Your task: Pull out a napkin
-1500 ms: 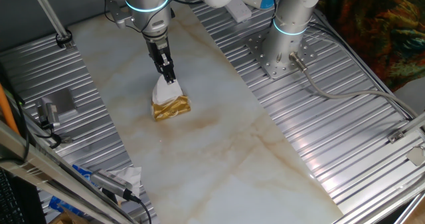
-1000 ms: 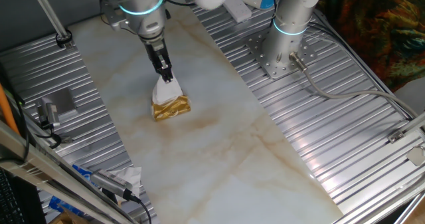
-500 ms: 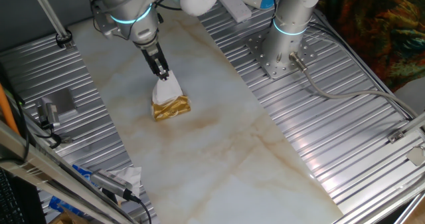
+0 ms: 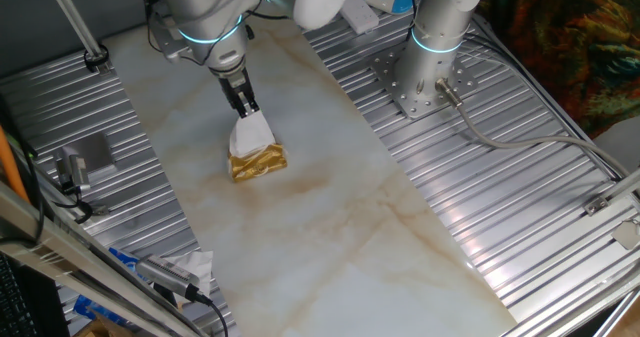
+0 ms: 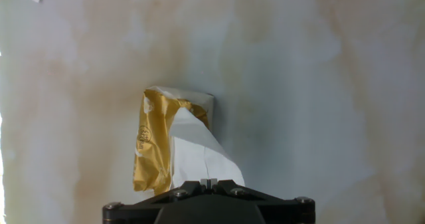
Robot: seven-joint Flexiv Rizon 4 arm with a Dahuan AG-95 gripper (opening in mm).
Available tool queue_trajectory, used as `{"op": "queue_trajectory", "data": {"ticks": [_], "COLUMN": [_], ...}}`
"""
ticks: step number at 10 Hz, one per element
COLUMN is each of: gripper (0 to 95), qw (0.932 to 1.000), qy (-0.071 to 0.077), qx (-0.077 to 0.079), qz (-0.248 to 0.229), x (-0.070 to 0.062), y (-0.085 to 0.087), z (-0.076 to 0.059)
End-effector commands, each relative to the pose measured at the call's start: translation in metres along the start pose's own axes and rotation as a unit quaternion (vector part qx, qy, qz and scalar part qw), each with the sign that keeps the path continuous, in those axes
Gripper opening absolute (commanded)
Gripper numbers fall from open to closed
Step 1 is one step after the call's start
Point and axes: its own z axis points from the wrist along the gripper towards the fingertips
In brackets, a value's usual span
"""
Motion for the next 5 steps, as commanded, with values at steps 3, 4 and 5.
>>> {"op": "queue_trajectory", "data": {"ticks": [3, 4, 5], "gripper": [0.0, 0.0, 0.0], "qw": [1.0000, 1.0000, 0.9999], "qy": [0.001, 0.001, 0.000], "qx": [0.002, 0.003, 0.011], "qz": [-0.007, -0.004, -0.011], "x": [-0.0005, -0.0005, -0.0006], "y": [-0.0002, -0.0002, -0.0003], "z": [-0.0002, -0.0002, 0.0000]}}
